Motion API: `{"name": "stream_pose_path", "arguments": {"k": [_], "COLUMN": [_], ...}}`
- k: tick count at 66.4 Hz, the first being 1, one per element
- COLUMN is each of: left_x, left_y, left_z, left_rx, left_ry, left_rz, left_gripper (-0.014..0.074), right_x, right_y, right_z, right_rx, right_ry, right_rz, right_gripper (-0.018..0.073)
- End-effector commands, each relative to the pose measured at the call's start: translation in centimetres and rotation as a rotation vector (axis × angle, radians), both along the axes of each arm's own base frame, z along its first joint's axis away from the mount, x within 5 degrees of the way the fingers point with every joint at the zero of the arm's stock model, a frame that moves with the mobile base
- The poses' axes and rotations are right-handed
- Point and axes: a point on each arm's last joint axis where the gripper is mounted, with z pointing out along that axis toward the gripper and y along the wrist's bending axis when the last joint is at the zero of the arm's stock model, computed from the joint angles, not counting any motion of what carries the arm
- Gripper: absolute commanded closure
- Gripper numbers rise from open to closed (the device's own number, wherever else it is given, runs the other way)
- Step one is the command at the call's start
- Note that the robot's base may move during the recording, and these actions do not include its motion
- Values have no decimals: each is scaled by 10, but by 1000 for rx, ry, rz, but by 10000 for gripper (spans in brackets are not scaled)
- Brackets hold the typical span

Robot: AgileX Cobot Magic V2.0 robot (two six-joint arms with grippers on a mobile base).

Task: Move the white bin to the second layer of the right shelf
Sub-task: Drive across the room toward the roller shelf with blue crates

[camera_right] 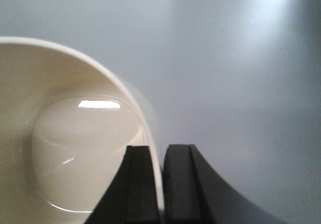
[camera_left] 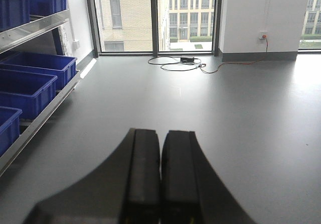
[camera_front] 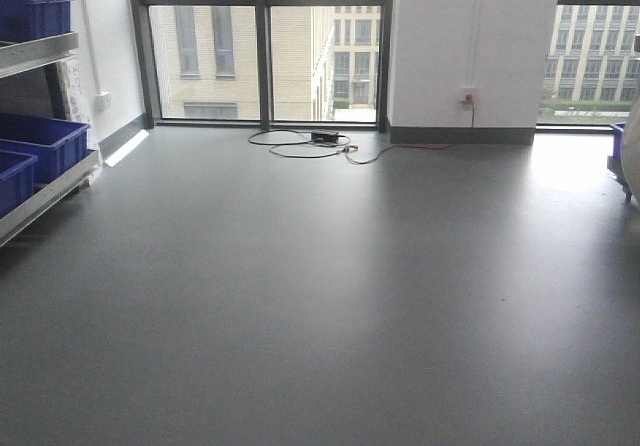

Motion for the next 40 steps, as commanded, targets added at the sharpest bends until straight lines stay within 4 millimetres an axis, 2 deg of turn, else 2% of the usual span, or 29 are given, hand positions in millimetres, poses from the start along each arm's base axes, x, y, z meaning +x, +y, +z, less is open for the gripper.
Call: {"name": "stream_pose_path", "arguments": {"k": [1,40], "left_x": [0,0], "left_y": [0,0], "left_z": [-4,-4], "left_rx": [-8,-8], "left_ry": [-65,-65], "left_rz": [-3,-3], "left_gripper": [512,512], "right_x": [4,4], "right_y": [0,0], "right_z": [17,17], "right_rx": [9,9], "right_ry": [-115,-115], "right_rz": [-9,-9], "right_gripper": [503,503]}}
